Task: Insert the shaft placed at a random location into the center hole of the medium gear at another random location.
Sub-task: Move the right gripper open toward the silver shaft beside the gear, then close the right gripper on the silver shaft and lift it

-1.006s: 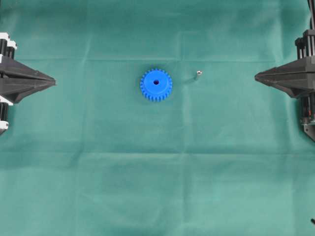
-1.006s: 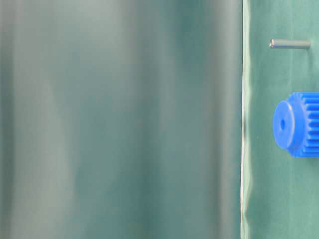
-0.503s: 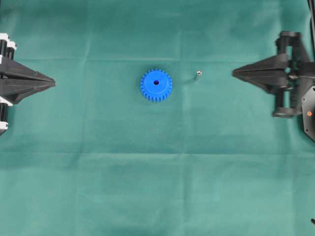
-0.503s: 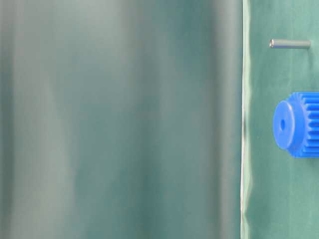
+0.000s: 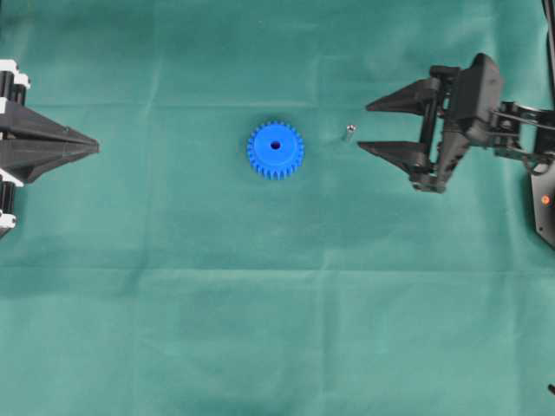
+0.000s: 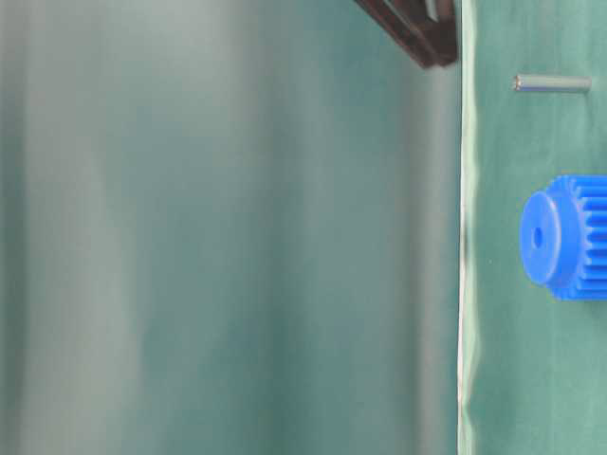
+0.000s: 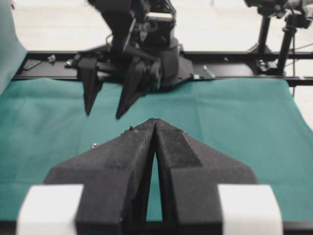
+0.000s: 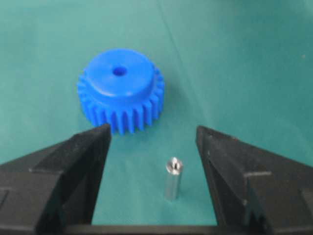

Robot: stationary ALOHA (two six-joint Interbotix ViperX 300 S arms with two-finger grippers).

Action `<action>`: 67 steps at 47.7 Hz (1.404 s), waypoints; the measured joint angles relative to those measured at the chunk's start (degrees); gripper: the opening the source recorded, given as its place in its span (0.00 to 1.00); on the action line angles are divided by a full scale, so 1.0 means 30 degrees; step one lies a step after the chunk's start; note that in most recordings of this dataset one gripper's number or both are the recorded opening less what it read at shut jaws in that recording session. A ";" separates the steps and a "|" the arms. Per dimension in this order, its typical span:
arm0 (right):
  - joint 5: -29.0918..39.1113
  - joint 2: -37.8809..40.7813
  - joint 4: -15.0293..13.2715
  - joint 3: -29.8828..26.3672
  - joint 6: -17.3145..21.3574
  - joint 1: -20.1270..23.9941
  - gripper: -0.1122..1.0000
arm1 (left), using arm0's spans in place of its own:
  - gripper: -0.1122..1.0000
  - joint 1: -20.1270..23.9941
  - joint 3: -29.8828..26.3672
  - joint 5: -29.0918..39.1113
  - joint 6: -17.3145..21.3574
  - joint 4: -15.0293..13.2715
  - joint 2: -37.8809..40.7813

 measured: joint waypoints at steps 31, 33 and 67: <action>-0.1494 0.4453 0.0264 -0.1230 0.0029 -0.0322 0.74 | 0.10 0.0029 0.0000 0.0059 0.0000 0.0000 0.0059; -0.1523 0.4453 0.0264 -0.1230 0.0029 -0.0322 0.70 | 0.10 0.0029 0.0000 0.0059 0.0000 0.0000 0.0088; -0.1084 0.3867 0.0146 -0.1436 0.0000 -0.0322 0.22 | 0.10 0.0029 0.0000 0.0205 -0.0059 0.0000 0.0088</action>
